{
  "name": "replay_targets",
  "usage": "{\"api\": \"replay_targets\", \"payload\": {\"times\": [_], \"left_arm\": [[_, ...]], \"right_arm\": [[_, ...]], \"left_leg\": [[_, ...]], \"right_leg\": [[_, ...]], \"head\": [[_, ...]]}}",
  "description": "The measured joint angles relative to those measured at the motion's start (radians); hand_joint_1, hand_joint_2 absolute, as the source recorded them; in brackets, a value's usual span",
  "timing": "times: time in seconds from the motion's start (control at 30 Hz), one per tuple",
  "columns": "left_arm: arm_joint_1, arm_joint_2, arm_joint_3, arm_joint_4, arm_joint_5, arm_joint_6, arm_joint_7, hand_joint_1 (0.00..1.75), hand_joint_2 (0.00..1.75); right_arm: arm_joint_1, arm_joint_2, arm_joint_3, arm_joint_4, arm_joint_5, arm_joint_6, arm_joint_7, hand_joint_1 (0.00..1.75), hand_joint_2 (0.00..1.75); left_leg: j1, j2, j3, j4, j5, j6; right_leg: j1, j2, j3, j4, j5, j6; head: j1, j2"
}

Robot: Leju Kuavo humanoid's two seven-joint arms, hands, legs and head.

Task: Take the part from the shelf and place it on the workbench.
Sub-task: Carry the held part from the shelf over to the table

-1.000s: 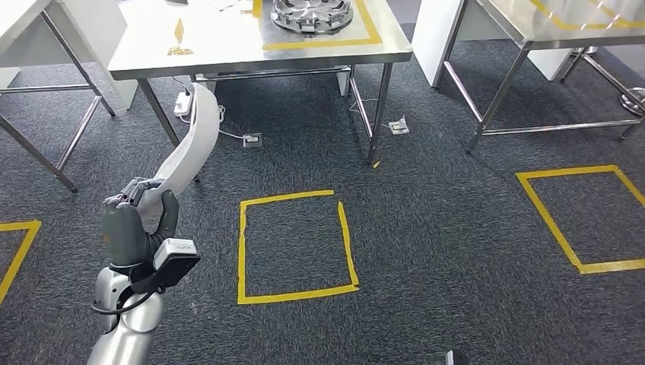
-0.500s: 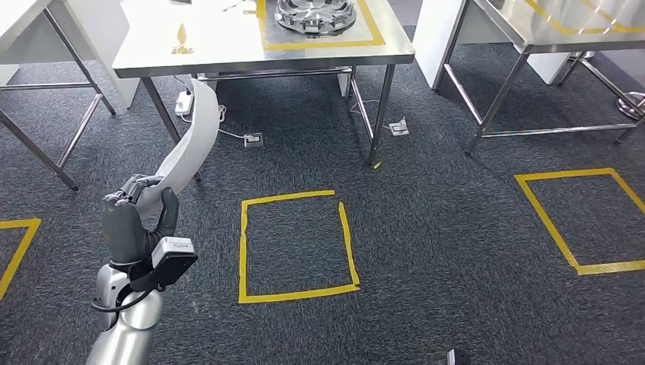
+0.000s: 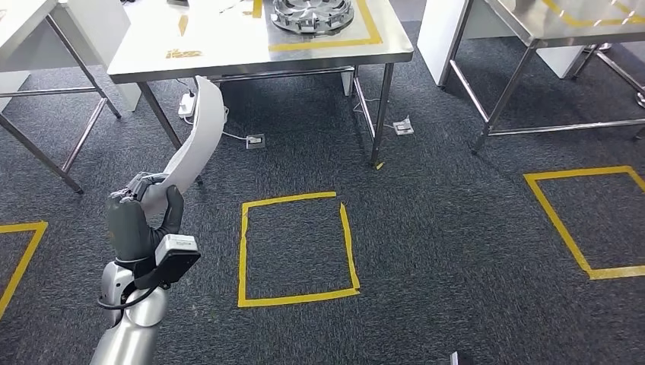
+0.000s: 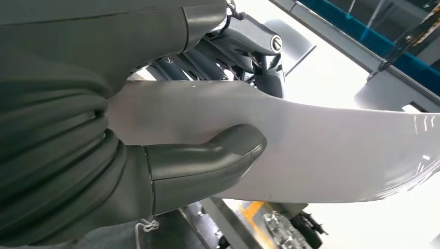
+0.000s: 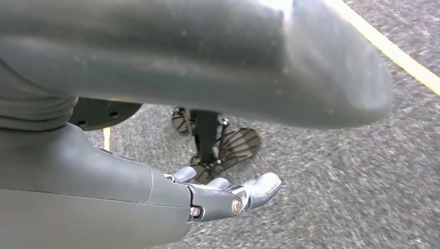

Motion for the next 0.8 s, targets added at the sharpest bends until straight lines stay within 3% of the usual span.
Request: {"api": "replay_targets", "payload": {"times": [0.03, 0.1, 0.13, 0.17, 0.2, 0.23, 0.3, 0.37, 0.47, 0.5, 0.57, 0.63, 0.7, 0.73, 0.77, 0.8], "left_arm": [[0.000, 0.000, 0.000, -0.002, 0.000, 0.000, 0.000, 1.75, 1.75], [0.004, 0.000, 0.000, -0.004, 0.000, 0.000, 0.000, 1.75, 1.75], [0.008, 0.000, 0.000, -0.004, 0.000, -0.001, 0.000, 1.75, 1.75], [0.012, 0.000, 0.000, -0.004, 0.000, -0.001, 0.000, 1.75, 1.75], [0.014, 0.000, -0.001, -0.004, 0.000, -0.002, 0.000, 1.75, 1.75], [0.016, 0.000, -0.001, -0.005, 0.000, -0.002, 0.000, 1.75, 1.75], [0.018, 0.001, -0.001, -0.008, 0.000, -0.002, -0.001, 1.75, 1.75], [0.022, 0.002, -0.001, -0.013, 0.000, -0.002, -0.001, 1.75, 1.75], [0.027, 0.001, -0.001, -0.024, 0.000, -0.002, -0.002, 1.75, 1.75], [0.028, 0.001, -0.001, -0.027, 0.000, -0.002, -0.002, 1.75, 1.75], [0.032, 0.000, -0.001, -0.030, 0.000, -0.002, -0.002, 1.75, 1.75], [0.036, 0.000, -0.001, -0.030, -0.001, -0.002, -0.002, 1.75, 1.75], [0.040, 0.000, -0.001, -0.030, -0.001, -0.002, -0.001, 1.75, 1.75], [0.041, 0.000, -0.001, -0.030, -0.001, -0.002, -0.001, 1.75, 1.75], [0.044, 0.000, -0.001, -0.030, -0.001, -0.002, 0.000, 1.75, 1.75], [0.046, 0.000, -0.001, -0.031, -0.001, -0.002, 0.001, 1.75, 1.75]], "right_arm": [[0.000, 0.000, -0.001, 0.000, -0.001, 0.001, -0.001, 0.00, 0.00], [0.002, 0.000, -0.002, 0.000, -0.002, 0.002, -0.001, 0.00, 0.00], [0.003, 0.000, -0.003, 0.000, -0.002, 0.003, -0.001, 0.00, 0.00], [0.004, 0.000, -0.004, 0.000, -0.003, 0.003, -0.001, 0.00, 0.00], [0.006, 0.000, -0.004, 0.000, -0.003, 0.003, -0.001, 0.00, 0.00], [0.008, 0.000, -0.005, 0.000, -0.003, 0.003, -0.001, 0.00, 0.00], [0.009, 0.001, -0.005, 0.000, -0.002, 0.004, 0.000, 0.00, 0.00], [0.007, 0.003, -0.005, 0.001, -0.002, 0.006, 0.000, 0.00, 0.00], [0.004, 0.003, -0.005, 0.001, -0.001, 0.007, 0.001, 0.00, 0.00], [0.003, 0.003, -0.005, 0.000, -0.001, 0.007, 0.000, 0.00, 0.00], [0.002, 0.003, -0.005, 0.000, -0.001, 0.008, 0.000, 0.00, 0.00], [0.003, 0.003, -0.006, 0.000, -0.001, 0.008, 0.001, 0.00, 0.00], [0.008, 0.002, -0.006, 0.000, -0.001, 0.007, 0.001, 0.00, 0.00], [0.010, 0.002, -0.006, 0.000, -0.001, 0.006, 0.001, 0.00, 0.00], [0.012, 0.001, -0.007, 0.000, 0.000, 0.006, 0.001, 0.00, 0.00], [0.016, 0.001, -0.007, 0.001, 0.001, 0.005, 0.001, 0.00, 0.00]], "left_leg": [[0.001, 0.002, -0.019, 0.040, -0.015, -0.004], [0.001, 0.003, -0.096, 0.170, -0.056, -0.007], [0.001, 0.003, -0.137, 0.227, -0.064, -0.007], [0.001, 0.003, -0.167, 0.257, -0.055, -0.006], [0.000, 0.003, -0.178, 0.246, -0.023, -0.003], [-0.001, 0.003, -0.171, 0.199, 0.025, 0.003], [-0.009, 0.005, -0.130, 0.072, 0.109, 0.016], [-0.017, 0.007, -0.097, 0.003, 0.119, 0.028], [-0.016, 0.002, -0.067, -0.020, 0.088, 0.044], [-0.013, 0.001, -0.052, -0.028, 0.081, 0.050], [-0.009, -0.001, -0.018, -0.043, 0.064, 0.057], [-0.008, -0.002, 0.014, -0.049, 0.041, 0.060], [-0.008, -0.007, 0.051, -0.051, 0.012, 0.058], [-0.008, -0.009, 0.072, -0.051, -0.004, 0.056], [-0.008, -0.009, 0.091, -0.051, -0.021, 0.054], [-0.009, -0.010, 0.110, -0.048, -0.038, 0.051]], "right_leg": [[-0.001, 0.000, 0.010, -0.002, -0.005, -0.007], [0.000, -0.001, 0.028, -0.003, -0.021, -0.017], [0.001, -0.001, 0.038, -0.003, -0.031, -0.018], [0.003, 0.000, 0.050, -0.003, -0.041, -0.019], [0.004, 0.001, 0.064, -0.003, -0.052, -0.018], [0.004, 0.002, 0.080, -0.003, -0.064, -0.016], [0.006, 0.002, 0.106, -0.005, -0.090, -0.009], [0.007, 0.002, 0.123, -0.013, -0.106, 0.003], [0.007, 0.002, 0.129, 0.010, -0.085, 0.022], [0.006, 0.002, 0.107, 0.051, -0.068, 0.026], [0.005, 0.002, 0.025, 0.163, -0.060, 0.031], [0.006, 0.002, -0.067, 0.247, -0.110, 0.036], [0.006, 0.002, -0.123, 0.246, -0.162, 0.037], [0.006, 0.002, -0.133, 0.211, -0.156, 0.036], [0.006, 0.002, -0.136, 0.158, -0.113, 0.033], [0.007, 0.001, -0.137, 0.096, -0.041, 0.030]], "head": [[-0.001, 0.000], [-0.004, 0.000], [-0.003, 0.000], [-0.004, 0.000], [-0.004, 0.000], [-0.004, 0.000], [-0.003, 0.000], [-0.002, 0.000], [0.002, 0.000], [0.003, 0.000], [0.006, 0.000], [0.008, 0.000], [0.009, 0.000], [0.009, 0.000], [0.009, 0.000], [0.009, 0.000]]}}
